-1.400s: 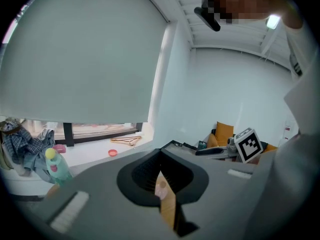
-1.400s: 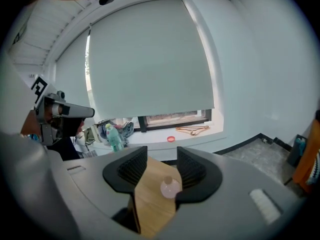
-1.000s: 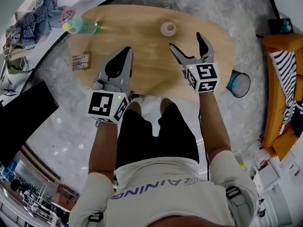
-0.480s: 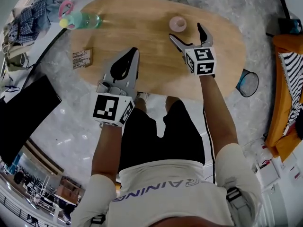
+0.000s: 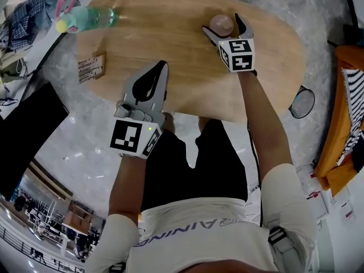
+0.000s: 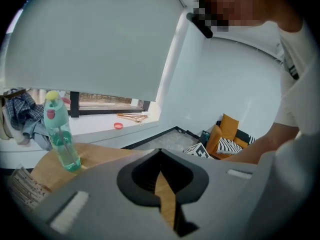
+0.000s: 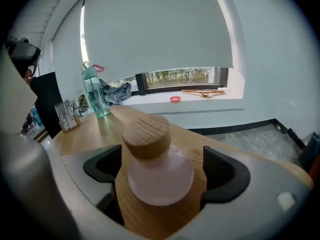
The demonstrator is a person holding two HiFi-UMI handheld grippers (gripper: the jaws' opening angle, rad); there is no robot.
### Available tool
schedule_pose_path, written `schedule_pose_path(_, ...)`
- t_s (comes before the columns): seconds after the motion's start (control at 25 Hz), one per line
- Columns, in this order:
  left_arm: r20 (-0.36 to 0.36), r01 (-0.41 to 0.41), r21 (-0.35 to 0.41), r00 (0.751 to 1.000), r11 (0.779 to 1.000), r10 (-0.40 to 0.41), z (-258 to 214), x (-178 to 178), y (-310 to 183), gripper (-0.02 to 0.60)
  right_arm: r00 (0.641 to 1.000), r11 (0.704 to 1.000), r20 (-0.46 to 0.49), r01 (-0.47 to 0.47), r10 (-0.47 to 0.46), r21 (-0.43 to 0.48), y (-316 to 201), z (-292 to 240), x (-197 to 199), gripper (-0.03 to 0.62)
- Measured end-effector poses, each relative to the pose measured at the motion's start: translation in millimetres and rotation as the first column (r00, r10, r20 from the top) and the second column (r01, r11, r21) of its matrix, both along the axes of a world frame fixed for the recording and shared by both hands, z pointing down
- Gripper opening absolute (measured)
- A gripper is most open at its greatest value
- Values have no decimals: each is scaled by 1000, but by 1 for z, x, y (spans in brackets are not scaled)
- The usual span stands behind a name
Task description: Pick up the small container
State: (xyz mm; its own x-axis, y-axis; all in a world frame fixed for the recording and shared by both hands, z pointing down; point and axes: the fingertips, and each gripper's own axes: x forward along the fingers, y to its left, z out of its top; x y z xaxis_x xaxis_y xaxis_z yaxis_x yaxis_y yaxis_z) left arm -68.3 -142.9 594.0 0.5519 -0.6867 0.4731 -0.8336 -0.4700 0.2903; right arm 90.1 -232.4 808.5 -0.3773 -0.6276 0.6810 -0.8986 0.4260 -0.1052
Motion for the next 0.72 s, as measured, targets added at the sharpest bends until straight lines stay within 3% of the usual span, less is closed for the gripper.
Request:
schedule_pose_path(0.44, 7, 2, -72, 1000, 997, -2, 35, -7, 4, 0, 998, 998, -58, 41, -39, 37, -19, 21, -13, 482)
schedule_pose_path(0.72, -1, -7, -88, 1000, 996, 7, 42, -6, 4, 0, 994, 997, -79, 75, -74, 8, -16, 25, -19, 439)
